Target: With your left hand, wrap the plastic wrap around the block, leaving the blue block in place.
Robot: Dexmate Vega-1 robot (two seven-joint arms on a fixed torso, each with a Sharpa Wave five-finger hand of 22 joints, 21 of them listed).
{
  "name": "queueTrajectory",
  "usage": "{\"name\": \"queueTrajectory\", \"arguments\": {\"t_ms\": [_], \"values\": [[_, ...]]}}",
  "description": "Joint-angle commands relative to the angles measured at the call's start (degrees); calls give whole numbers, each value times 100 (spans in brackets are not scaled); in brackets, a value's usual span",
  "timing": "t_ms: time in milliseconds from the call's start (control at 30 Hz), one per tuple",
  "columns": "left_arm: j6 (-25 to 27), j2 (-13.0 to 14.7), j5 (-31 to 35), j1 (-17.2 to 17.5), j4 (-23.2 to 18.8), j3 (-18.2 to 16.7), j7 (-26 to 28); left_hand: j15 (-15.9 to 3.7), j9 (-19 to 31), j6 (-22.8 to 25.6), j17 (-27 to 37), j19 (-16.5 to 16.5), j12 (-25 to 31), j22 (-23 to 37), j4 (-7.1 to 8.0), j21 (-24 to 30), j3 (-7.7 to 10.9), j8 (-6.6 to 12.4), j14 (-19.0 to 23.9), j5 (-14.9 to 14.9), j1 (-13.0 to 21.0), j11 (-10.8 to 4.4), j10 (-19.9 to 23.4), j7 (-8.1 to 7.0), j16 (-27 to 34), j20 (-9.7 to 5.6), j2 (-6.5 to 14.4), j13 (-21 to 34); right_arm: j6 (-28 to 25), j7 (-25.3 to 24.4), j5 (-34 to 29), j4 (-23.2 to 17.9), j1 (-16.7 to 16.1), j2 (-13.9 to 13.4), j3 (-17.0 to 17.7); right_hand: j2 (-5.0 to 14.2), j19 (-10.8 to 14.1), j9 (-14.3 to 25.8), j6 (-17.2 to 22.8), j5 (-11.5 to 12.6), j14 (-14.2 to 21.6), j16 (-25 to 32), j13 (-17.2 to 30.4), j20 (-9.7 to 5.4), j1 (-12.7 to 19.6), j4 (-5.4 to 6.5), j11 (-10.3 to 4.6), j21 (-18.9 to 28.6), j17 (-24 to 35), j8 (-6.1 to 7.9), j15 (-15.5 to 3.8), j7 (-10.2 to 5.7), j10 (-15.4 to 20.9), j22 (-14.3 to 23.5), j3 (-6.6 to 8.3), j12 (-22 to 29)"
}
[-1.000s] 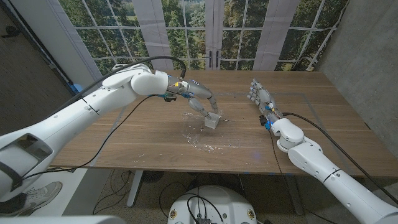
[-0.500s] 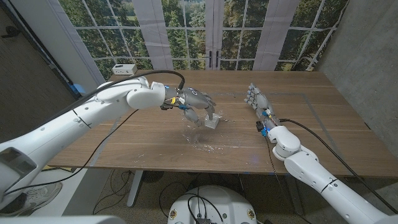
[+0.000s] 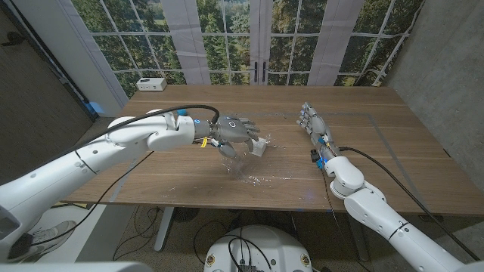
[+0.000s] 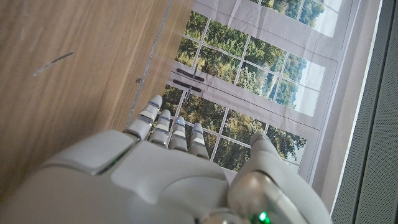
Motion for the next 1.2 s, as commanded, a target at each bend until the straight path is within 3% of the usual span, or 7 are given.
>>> {"name": "queueTrajectory", "arguments": {"t_ms": [33,267,333,733,1033,1067,1200], "values": [[140,356,1026,637,-200,-229,1015,-30,18,189,7,-2,44,12,-43,-20,-16,80,-48,63,69,-45,1,-85,48,7,-114,9,-7,36,-35,77,58,57,-40,29,62,30,42,45,40,53,16,5,0,31,31,31,18,4,1,3,43,20,26,16],[72,449,1164,733,-193,-213,1201,-65,39,493,5,12,76,9,-68,-46,-36,198,-57,115,190,-121,5,-97,77,-1,-201,14,1,-13,-43,69,28,81,-33,31,65,30,47,45,49,53,16,6,-1,35,28,30,18,4,6,4,43,20,27,14],[-21,461,1016,679,-190,-184,978,-69,46,538,5,14,80,9,-68,-51,-41,218,-59,122,208,-121,2,-82,80,6,-216,16,13,3,-33,56,9,69,-26,32,69,31,47,45,52,53,17,9,-1,36,35,31,19,4,10,8,42,20,27,13],[180,358,1507,797,-163,-52,1046,-41,90,106,10,17,78,12,-20,-89,-108,62,-125,168,243,-103,-88,-104,88,6,-305,27,7,-40,-81,26,-38,55,-24,36,76,31,59,46,61,51,17,7,0,42,38,29,19,6,10,11,48,20,30,11],[172,95,1610,581,66,217,992,-68,92,-111,16,82,131,19,86,-93,-13,-50,-84,195,299,-128,-49,-132,130,6,30,40,46,-34,-38,24,-91,61,1,32,80,31,54,45,64,48,18,12,1,43,42,28,19,2,12,11,49,20,29,10],[258,89,1825,628,88,247,1217,-81,91,-116,14,94,147,20,85,-91,-1,-54,-74,193,317,-152,-16,-146,133,2,60,41,56,-8,-38,30,-89,46,2,30,83,31,53,45,65,48,18,13,1,43,35,28,19,1,15,10,47,20,29,8],[155,5,1846,486,193,409,1099,-140,83,261,-4,188,225,21,47,-82,86,65,36,145,476,-156,146,-191,160,-11,234,43,53,-25,-25,20,-113,41,22,24,86,31,53,43,68,47,18,16,1,43,38,28,19,0,20,13,48,20,26,8]]}}
